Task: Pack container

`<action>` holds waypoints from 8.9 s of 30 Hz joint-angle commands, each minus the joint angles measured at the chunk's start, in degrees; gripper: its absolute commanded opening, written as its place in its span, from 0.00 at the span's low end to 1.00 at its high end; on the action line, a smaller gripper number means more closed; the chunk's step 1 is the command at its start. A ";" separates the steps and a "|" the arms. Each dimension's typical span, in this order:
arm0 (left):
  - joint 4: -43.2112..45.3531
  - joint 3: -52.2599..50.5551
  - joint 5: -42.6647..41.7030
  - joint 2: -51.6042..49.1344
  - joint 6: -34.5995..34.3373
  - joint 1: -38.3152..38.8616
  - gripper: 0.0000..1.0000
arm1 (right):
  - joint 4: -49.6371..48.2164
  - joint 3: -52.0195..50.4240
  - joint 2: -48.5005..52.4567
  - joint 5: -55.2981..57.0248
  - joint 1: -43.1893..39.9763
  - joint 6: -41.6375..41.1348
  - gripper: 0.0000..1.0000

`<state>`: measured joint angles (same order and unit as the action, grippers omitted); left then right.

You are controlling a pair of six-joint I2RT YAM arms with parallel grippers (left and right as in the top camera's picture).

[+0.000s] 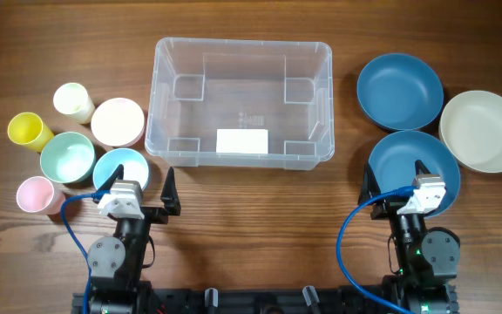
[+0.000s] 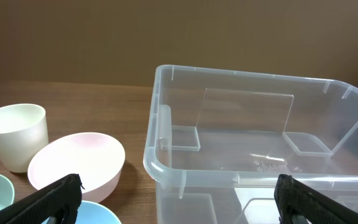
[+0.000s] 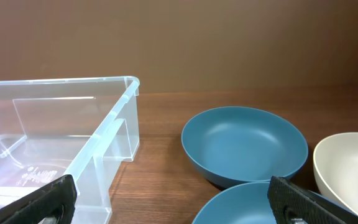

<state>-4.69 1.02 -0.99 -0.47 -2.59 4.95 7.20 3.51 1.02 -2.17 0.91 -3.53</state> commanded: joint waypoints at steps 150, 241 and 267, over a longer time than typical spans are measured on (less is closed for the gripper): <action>-40.70 36.41 4.52 -54.77 -36.89 -22.97 0.86 | -0.17 -0.11 0.00 -0.92 -0.28 0.42 1.00; -44.87 95.54 11.04 -111.23 -20.48 8.70 0.04 | -0.17 -0.11 0.00 -0.92 -0.28 0.42 1.00; -42.45 95.89 15.87 -115.86 -20.79 8.33 0.37 | -0.17 -0.11 0.00 -0.92 -0.28 0.42 1.00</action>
<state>-46.72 95.55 13.74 -116.84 -23.24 13.50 7.20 3.51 1.17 -2.57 0.91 -3.53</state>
